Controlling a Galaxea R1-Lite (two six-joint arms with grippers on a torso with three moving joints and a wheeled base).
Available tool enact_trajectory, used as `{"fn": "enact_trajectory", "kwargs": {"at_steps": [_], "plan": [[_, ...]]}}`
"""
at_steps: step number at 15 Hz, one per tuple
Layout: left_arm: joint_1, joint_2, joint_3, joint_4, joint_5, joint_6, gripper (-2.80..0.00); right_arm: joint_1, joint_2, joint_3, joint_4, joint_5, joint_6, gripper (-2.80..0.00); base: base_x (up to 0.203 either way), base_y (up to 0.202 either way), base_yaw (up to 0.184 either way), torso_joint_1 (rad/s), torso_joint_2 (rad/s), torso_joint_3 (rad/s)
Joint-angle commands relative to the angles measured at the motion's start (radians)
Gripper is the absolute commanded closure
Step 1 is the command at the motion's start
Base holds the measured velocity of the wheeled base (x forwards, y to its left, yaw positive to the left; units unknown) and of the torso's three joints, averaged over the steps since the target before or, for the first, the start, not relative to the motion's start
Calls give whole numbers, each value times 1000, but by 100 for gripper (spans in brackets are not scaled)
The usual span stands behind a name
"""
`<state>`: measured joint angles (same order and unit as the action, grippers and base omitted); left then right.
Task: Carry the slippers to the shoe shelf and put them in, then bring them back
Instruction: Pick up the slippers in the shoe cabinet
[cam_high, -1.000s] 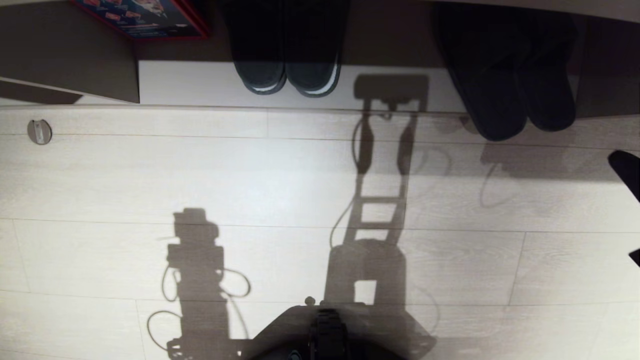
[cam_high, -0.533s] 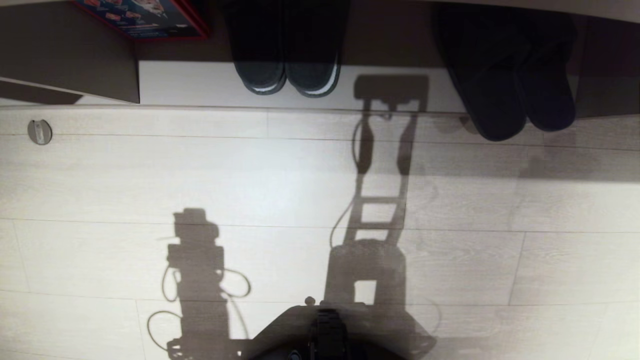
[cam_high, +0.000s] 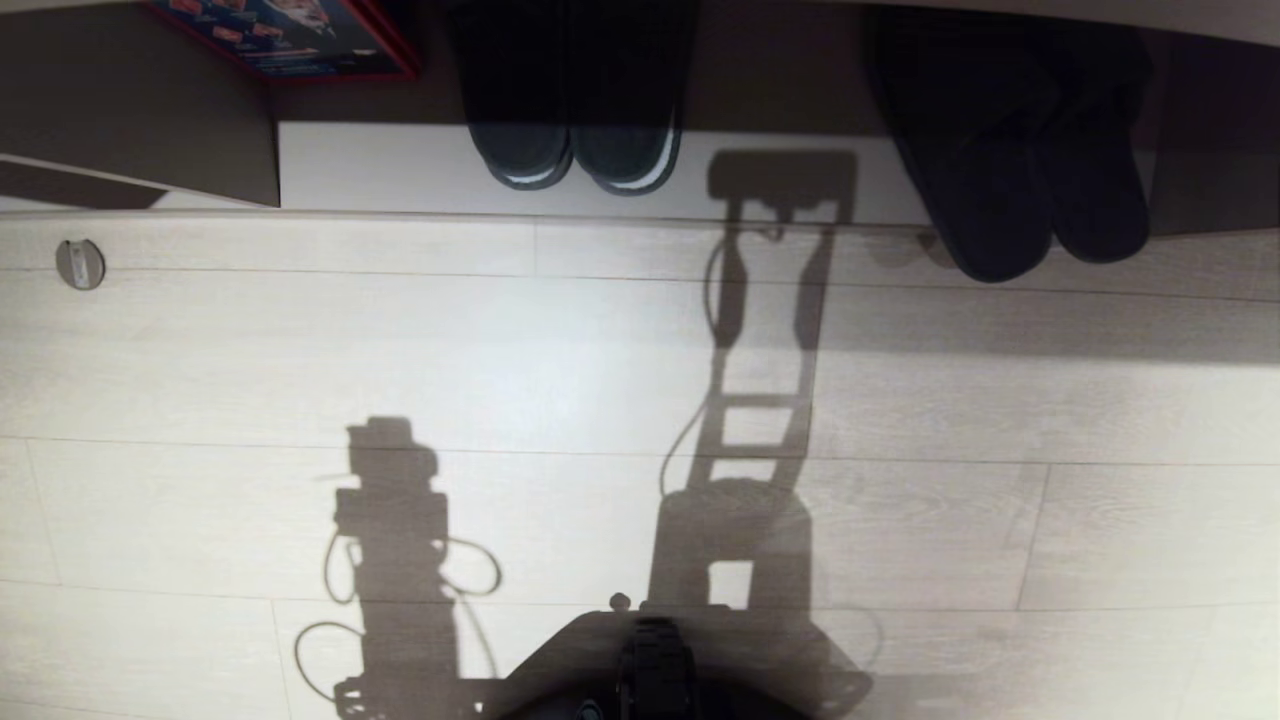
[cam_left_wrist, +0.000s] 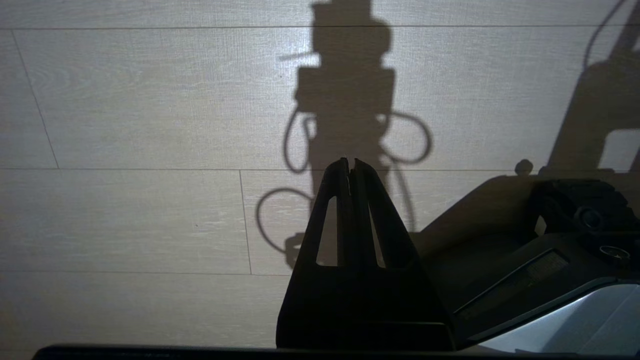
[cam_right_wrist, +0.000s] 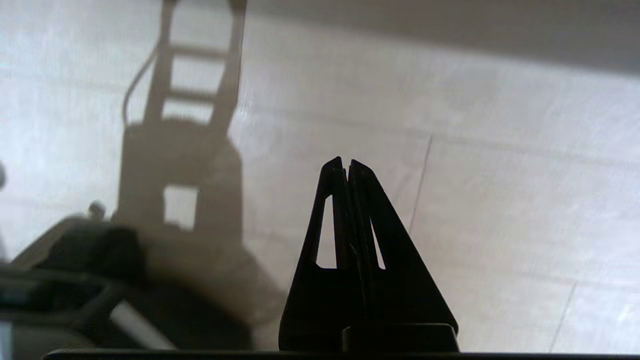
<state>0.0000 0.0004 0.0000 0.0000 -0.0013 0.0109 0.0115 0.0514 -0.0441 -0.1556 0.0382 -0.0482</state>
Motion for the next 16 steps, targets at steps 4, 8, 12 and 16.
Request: {"fn": "enact_trajectory", "kwargs": {"at_steps": [4, 8, 12, 16], "plan": [[0, 0, 0, 0, -2, -2, 0, -5, -50, 41, 50, 10, -12, 0, 0, 0, 0, 0, 0, 0], [0, 0, 0, 2, 0, 0, 0, -5, -50, 43, 166, -44, -10, 0, 0, 0, 0, 0, 0, 0], [0, 0, 0, 0, 1, -5, 0, -5, -50, 44, 156, -41, -14, 0, 0, 0, 0, 0, 0, 0], [0, 0, 0, 0, 0, -5, 0, -5, -50, 44, 157, -49, 2, 0, 0, 0, 0, 0, 0, 0]]}}
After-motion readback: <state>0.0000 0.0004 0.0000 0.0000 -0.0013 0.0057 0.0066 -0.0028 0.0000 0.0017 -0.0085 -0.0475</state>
